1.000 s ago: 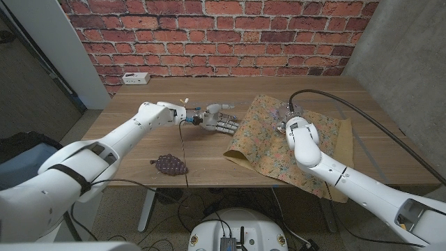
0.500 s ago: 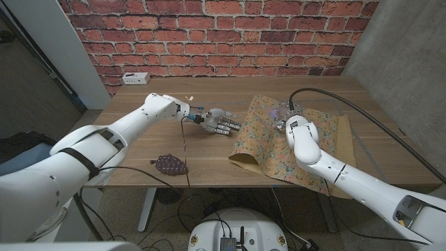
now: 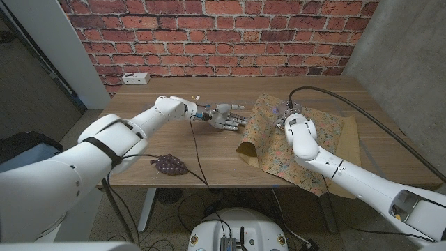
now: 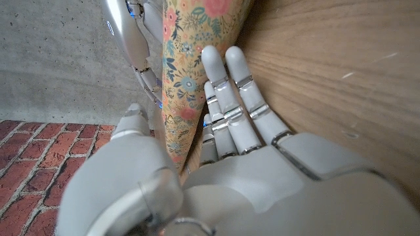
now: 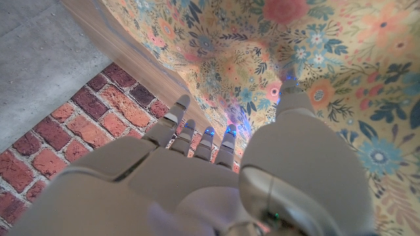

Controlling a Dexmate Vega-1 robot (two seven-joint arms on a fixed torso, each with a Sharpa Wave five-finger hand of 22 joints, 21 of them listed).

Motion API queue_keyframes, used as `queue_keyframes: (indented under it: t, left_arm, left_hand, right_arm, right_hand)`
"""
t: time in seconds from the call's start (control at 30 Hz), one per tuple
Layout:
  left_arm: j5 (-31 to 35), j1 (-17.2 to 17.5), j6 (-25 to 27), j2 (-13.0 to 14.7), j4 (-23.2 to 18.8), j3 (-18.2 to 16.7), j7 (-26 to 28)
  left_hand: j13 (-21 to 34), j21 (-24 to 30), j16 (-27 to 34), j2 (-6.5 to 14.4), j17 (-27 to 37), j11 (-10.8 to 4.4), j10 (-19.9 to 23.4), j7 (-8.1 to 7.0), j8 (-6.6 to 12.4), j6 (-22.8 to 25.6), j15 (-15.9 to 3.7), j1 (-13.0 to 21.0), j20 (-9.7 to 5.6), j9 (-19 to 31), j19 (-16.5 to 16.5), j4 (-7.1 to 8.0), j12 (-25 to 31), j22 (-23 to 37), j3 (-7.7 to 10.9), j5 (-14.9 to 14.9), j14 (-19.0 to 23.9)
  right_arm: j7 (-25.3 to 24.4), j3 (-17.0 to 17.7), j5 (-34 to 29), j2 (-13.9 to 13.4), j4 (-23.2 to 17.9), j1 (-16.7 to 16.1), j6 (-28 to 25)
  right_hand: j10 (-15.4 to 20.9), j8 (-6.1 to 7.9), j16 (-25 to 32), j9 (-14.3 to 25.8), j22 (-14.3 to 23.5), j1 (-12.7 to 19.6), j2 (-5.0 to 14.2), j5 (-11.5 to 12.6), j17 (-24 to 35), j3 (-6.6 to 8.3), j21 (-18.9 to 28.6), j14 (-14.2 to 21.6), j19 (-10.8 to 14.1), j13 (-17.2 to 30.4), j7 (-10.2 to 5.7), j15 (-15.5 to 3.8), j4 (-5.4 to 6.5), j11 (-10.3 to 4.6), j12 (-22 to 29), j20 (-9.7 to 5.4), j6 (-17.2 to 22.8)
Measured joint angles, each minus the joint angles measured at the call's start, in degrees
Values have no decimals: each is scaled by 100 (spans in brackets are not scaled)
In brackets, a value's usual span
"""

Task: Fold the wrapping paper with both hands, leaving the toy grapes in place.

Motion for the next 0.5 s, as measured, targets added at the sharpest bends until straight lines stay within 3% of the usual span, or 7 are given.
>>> queue_keyframes:
  t: [0.1,0.2,0.3,0.33,0.4,0.5]
  left_arm:
    - [157,-153,-160,-106,194,99,-73]
    - [611,-285,-230,-65,145,400,-128]
    - [954,-323,-117,95,-52,582,-18]
    - [954,-328,-117,120,-90,615,-18]
    - [1237,-339,1,213,-195,718,109]
    - [1408,-365,84,289,-291,806,181]
  left_hand:
    - [4,103,7,-155,-74,290,90,156,-19,-382,-64,-374,-58,0,255,151,-44,-151,-180,44,263]
    - [18,181,72,-99,-90,309,414,257,65,-416,-161,-493,-109,28,429,194,19,-252,-223,81,476]
    - [18,181,92,-67,-76,320,423,276,118,-391,-188,-521,-139,39,459,194,19,-281,-223,101,523]
    - [17,181,92,-65,-76,322,421,213,121,-328,-188,-519,-139,45,459,194,14,-292,-223,101,523]
    - [17,181,92,-43,-76,335,407,-214,114,95,-208,-497,-178,44,502,194,-8,-308,-223,101,540]
    - [43,181,92,-37,-76,340,403,-327,113,209,-245,-491,-189,45,533,194,-1,-309,-223,101,548]
  right_arm:
    - [-55,-38,88,9,79,75,11]
    - [-83,-50,140,11,103,98,12]
    - [-138,-87,218,11,159,157,12]
    - [-146,-87,229,11,159,157,10]
    - [-169,-101,267,5,184,178,3]
    - [-189,-111,294,0,198,197,-2]
  right_hand:
    - [0,0,0,0,0,0,0,0,0,-46,0,2,0,0,0,-2,0,0,0,0,0]
    - [0,0,0,0,0,22,22,0,0,-46,0,11,0,0,0,-11,0,0,0,0,0]
    - [0,0,0,0,0,23,23,-1,0,-46,0,11,0,0,0,-11,0,0,0,0,0]
    - [0,0,0,0,0,23,23,-1,0,-46,0,11,0,0,0,-11,0,0,0,0,0]
    - [0,0,0,0,0,24,23,-1,0,-46,0,11,0,0,0,-11,0,0,0,0,0]
    - [0,0,0,0,0,61,61,-1,0,-46,0,11,0,0,0,-11,0,0,0,0,0]
